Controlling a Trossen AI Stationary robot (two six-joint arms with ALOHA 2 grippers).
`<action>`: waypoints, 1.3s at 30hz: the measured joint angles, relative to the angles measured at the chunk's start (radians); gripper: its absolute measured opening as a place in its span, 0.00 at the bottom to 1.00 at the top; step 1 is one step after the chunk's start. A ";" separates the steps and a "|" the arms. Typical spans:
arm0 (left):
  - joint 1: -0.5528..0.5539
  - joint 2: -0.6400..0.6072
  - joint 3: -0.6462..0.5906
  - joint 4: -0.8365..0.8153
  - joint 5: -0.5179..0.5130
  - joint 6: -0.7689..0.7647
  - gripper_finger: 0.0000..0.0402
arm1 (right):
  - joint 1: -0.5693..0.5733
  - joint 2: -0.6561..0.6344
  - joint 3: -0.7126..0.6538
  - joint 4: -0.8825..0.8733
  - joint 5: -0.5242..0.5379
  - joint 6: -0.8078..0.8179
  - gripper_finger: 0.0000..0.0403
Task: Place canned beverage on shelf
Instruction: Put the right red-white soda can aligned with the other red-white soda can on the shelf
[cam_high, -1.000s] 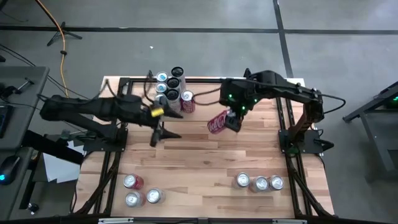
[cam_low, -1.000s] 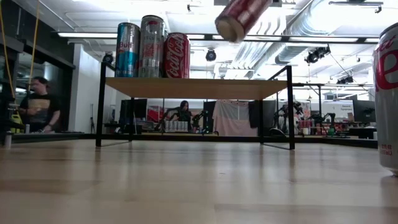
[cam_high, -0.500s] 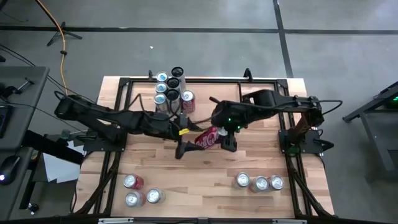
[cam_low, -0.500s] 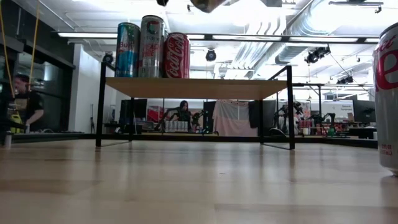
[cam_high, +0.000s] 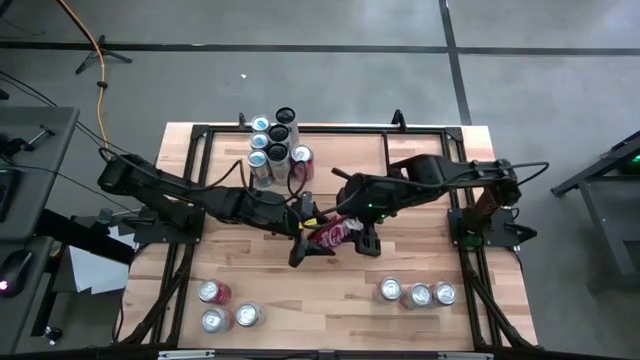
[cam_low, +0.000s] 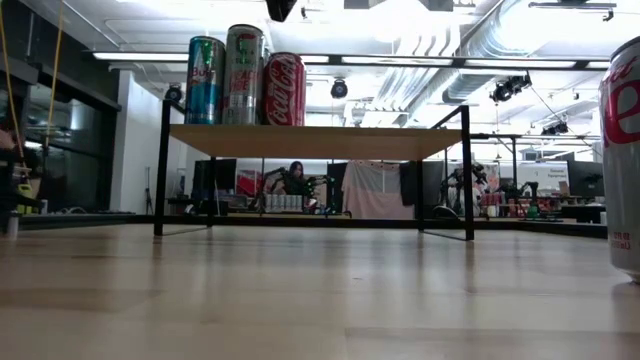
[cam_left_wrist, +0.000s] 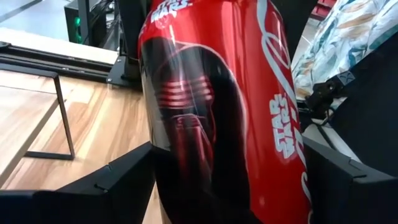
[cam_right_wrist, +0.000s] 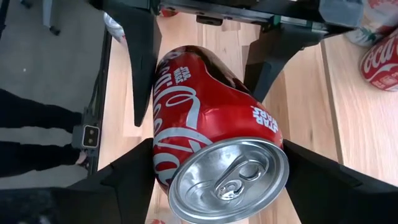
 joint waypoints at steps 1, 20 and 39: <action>0.000 -0.001 0.000 -0.006 0.000 0.000 0.74 | 0.000 0.002 0.000 0.001 -0.001 -0.007 0.71; 0.037 -0.147 -0.001 -0.377 -0.121 0.060 0.56 | 0.009 -0.040 0.002 -0.131 0.143 0.037 0.84; -0.100 -0.348 -0.366 0.305 -0.380 -0.005 0.56 | 0.134 -0.291 -0.759 0.925 0.324 0.311 0.84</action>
